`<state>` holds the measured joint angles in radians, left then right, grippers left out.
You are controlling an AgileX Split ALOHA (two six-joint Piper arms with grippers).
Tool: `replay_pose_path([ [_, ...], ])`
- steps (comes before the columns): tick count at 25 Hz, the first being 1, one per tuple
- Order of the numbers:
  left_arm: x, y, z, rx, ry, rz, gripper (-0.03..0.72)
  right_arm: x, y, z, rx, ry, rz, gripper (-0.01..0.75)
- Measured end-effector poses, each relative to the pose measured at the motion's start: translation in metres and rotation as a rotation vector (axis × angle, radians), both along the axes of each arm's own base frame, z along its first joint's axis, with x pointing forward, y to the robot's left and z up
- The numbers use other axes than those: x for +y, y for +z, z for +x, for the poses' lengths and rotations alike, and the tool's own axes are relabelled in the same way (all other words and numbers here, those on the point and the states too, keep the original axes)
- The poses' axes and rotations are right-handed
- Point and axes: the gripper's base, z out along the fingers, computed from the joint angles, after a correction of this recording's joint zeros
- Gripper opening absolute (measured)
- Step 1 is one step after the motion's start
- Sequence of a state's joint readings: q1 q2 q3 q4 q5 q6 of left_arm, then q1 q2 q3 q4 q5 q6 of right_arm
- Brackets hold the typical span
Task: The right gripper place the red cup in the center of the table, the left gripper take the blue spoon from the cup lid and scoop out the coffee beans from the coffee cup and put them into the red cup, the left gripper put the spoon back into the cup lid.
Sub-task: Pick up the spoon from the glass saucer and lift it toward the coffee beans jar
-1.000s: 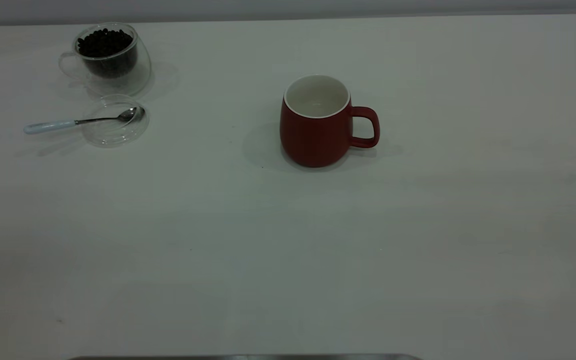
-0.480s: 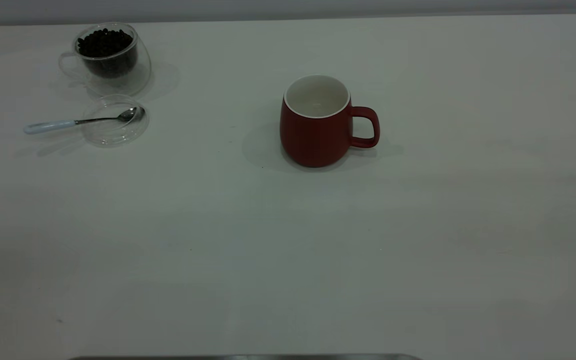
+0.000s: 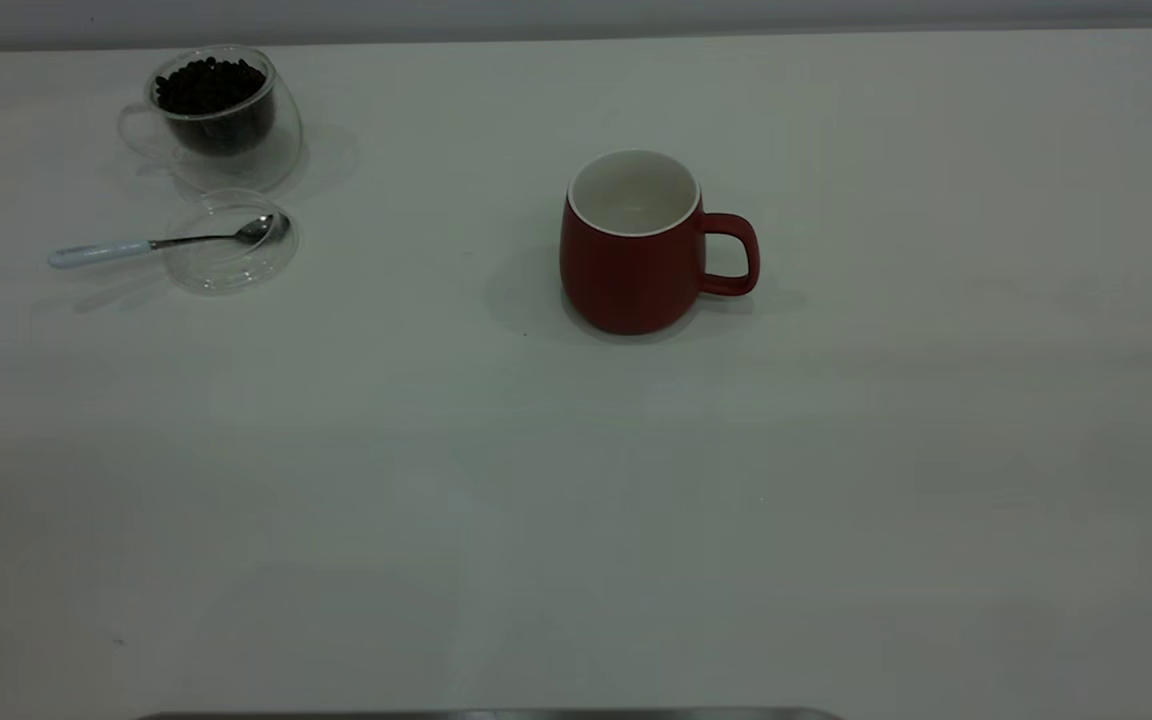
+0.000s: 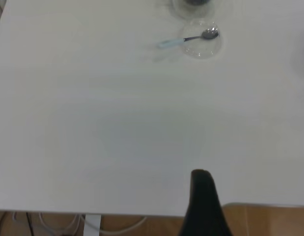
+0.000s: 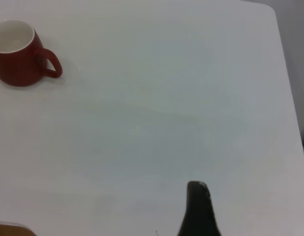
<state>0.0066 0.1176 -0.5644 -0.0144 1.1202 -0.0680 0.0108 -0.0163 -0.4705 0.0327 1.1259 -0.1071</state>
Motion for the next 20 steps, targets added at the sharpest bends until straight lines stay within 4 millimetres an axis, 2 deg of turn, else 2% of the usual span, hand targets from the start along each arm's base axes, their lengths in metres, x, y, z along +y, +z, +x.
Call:
replay_pose_path([
  [5, -0.006, 0.017, 0.038, 0.128, -0.029, -0.063, 0.595, 0.000, 0.000, 0.000, 0.000, 0.000, 0.000, 0.591],
  [9, -0.011, 0.023, 0.080, 0.217, -0.043, -0.135, 0.595, 0.000, 0.000, 0.000, 0.000, 0.000, 0.000, 0.591],
  [16, -0.013, 0.030, 0.165, 0.392, -0.048, -0.170, 0.595, 0.000, 0.000, 0.000, 0.000, 0.000, 0.000, 0.591],
  [20, -0.003, 0.023, 0.216, 0.474, -0.022, -0.179, 0.595, 0.000, 0.000, 0.000, 0.000, 0.000, 0.000, 0.591],
])
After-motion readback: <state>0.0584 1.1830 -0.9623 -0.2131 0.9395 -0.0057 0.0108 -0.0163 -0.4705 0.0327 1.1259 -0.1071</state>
